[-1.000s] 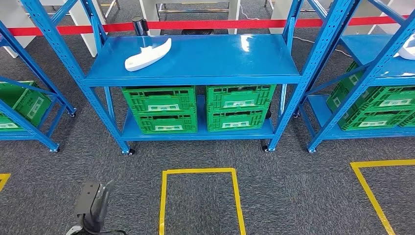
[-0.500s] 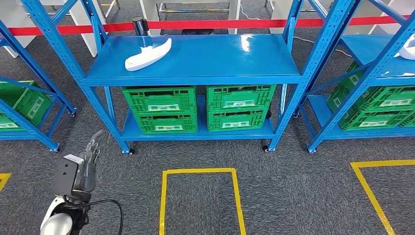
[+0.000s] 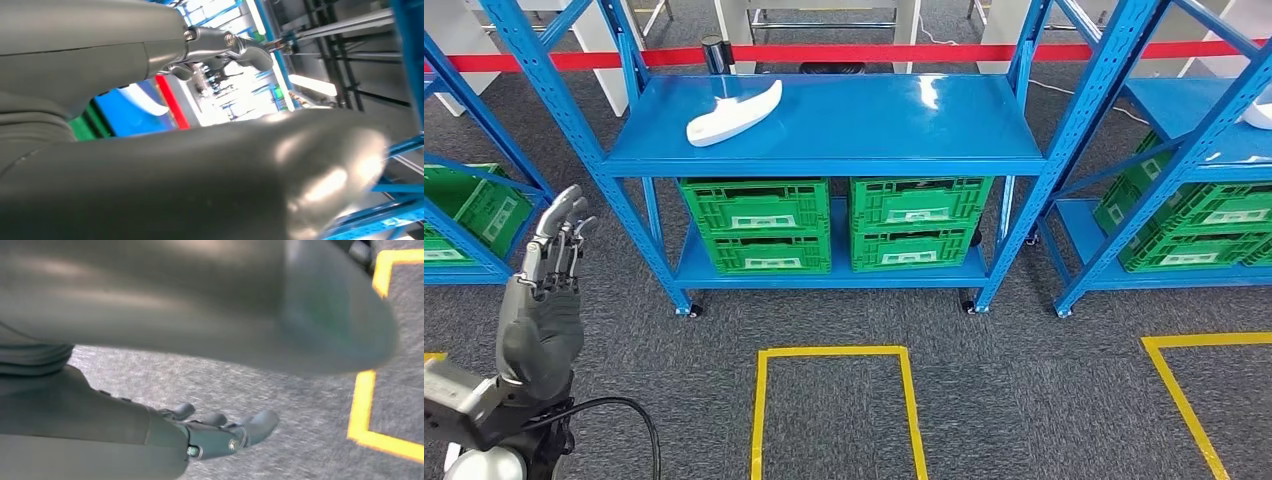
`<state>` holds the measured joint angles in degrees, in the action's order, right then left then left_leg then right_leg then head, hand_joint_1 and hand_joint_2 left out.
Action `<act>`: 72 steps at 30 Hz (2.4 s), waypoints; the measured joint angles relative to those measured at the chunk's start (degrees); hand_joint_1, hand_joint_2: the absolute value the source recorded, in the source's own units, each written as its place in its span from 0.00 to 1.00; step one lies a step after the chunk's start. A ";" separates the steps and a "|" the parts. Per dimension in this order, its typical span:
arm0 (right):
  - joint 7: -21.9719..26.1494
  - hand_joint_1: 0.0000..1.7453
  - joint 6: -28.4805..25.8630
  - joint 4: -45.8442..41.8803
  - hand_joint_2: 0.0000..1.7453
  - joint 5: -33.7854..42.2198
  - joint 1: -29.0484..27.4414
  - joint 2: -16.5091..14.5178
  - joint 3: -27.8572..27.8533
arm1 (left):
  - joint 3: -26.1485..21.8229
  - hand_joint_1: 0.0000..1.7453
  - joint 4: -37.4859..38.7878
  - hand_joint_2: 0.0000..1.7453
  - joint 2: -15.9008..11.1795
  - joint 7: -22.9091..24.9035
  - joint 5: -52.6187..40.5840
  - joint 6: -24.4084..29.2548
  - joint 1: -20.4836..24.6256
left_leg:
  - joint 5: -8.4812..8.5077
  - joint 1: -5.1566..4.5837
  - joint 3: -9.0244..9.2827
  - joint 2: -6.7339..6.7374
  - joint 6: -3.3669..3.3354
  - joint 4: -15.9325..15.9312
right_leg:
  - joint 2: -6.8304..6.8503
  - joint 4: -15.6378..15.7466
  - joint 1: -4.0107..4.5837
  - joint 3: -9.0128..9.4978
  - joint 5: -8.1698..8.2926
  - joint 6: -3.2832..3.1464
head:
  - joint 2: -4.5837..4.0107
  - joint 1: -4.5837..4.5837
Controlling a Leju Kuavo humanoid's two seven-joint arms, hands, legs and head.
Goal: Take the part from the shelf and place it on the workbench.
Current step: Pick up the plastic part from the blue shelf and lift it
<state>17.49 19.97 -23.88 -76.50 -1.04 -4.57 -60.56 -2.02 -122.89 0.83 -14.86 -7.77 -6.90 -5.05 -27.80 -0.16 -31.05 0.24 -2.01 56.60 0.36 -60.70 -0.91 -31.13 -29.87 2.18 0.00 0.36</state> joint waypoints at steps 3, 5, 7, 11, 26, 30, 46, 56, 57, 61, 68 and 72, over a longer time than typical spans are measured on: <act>0.33 0.00 0.80 -0.41 0.00 -1.71 0.31 -0.16 -0.88 | 1.36 0.00 -2.79 0.00 -0.34 -0.29 -0.34 0.65 0.15 | -0.01 0.04 -0.05 0.00 -0.03 0.07 | -0.11 -9.42 -0.10 -4.84 -5.45 0.37 | 0.00 -0.51; 0.47 0.00 1.03 -0.57 0.00 -2.51 0.25 -0.23 -1.45 | 2.13 0.00 -4.23 0.00 -0.48 -0.37 -0.56 0.98 0.16 | -0.23 0.16 -0.04 -0.04 0.27 0.29 | -0.11 -11.61 -0.23 -6.33 -5.64 0.69 | 0.00 -0.60; 0.50 0.00 1.10 -0.73 0.00 -2.80 0.24 -0.26 -1.82 | 2.67 0.00 -5.32 0.00 -0.56 -0.39 -0.62 1.10 0.23 | -0.77 0.46 0.22 -0.07 0.90 0.71 | -0.10 -5.80 -0.49 -3.92 -1.79 0.86 | 0.00 -0.68; 0.50 0.00 1.22 -1.05 0.00 -2.94 0.28 -0.57 -2.15 | 3.14 0.00 -6.76 0.00 -0.74 -0.37 -0.67 1.11 0.75 | -1.59 0.55 0.52 -0.06 2.64 1.51 | -0.19 2.11 -0.19 -0.97 -0.52 -0.81 | 0.00 -0.92; 0.55 0.00 1.38 -1.48 0.00 -3.16 0.24 -0.94 -2.96 | 3.93 0.00 -8.30 0.00 -1.27 0.15 -1.23 1.10 1.75 | 2.89 -0.46 -6.92 -0.10 1.71 3.61 | -0.59 2.83 0.52 6.17 -5.33 -2.69 | 0.00 0.90; 0.74 0.00 1.45 -1.69 0.00 -3.18 0.66 -1.01 -2.98 | 3.99 0.00 -8.92 0.00 -1.31 0.14 -1.26 1.09 2.08 | 1.60 -0.03 -3.66 -0.32 0.70 2.08 | -0.50 -1.68 0.57 5.40 -4.07 -1.37 | 0.00 0.84; 4.64 0.00 1.46 -1.76 0.00 -3.17 0.36 -0.99 -3.00 | 4.06 0.00 -9.50 0.00 -1.24 0.00 -1.94 1.10 2.37 | -5.32 0.19 2.61 -0.62 3.30 7.74 | -0.33 1.47 0.25 -3.51 2.77 -3.76 | 0.00 -0.10; 5.32 0.00 1.61 -1.76 0.00 -3.60 0.33 -0.97 -2.89 | 4.08 0.00 -9.48 0.00 -1.23 0.03 -2.32 1.31 2.27 | 1.66 0.13 -5.41 -0.55 2.77 4.02 | -0.74 1.81 0.42 3.55 -3.26 -2.89 | 0.00 0.96; 5.57 0.00 1.60 -1.76 0.00 -3.89 0.38 -0.96 -2.76 | 4.09 0.00 -9.50 0.00 -1.22 0.00 -2.46 1.43 2.28 | 2.27 -0.04 -5.37 -0.68 2.46 3.63 | -0.71 1.97 0.46 3.79 -3.52 -2.53 | 0.00 0.93; 6.38 0.00 1.31 -1.67 0.00 -4.95 0.59 -0.95 -1.72 | 4.09 0.00 -9.86 0.00 -0.99 -0.28 -3.41 2.23 2.43 | 1.84 0.19 -4.27 -1.35 1.11 2.67 | -0.49 -0.12 0.31 3.21 -5.40 -1.21 | 0.00 0.66; 6.58 0.00 0.42 -0.99 0.00 -5.36 0.63 -0.89 -0.82 | 4.09 0.00 -10.04 0.00 -0.45 -0.43 -4.78 3.29 2.45 | 0.16 0.20 -2.04 -4.35 0.63 2.38 | -1.36 -8.69 0.34 -6.06 -2.61 -1.06 | 0.00 -0.16; 6.33 0.00 -0.35 -0.28 0.00 -5.19 0.69 -0.55 -0.49 | 4.09 0.00 -9.60 0.00 -1.01 -2.18 -3.97 4.29 2.07 | -0.49 0.43 -1.73 -6.76 1.70 2.46 | -5.60 1.31 0.39 -2.50 1.67 -2.22 | 0.00 -0.31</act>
<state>23.81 19.62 -24.16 -81.68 -0.36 -5.13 -61.05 2.08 -132.49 -0.19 -17.04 -11.74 -2.61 -2.98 -28.29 0.27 -32.78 -6.52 -0.31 59.06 -5.25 -59.39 -0.51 -33.63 -28.20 -0.05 0.00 0.05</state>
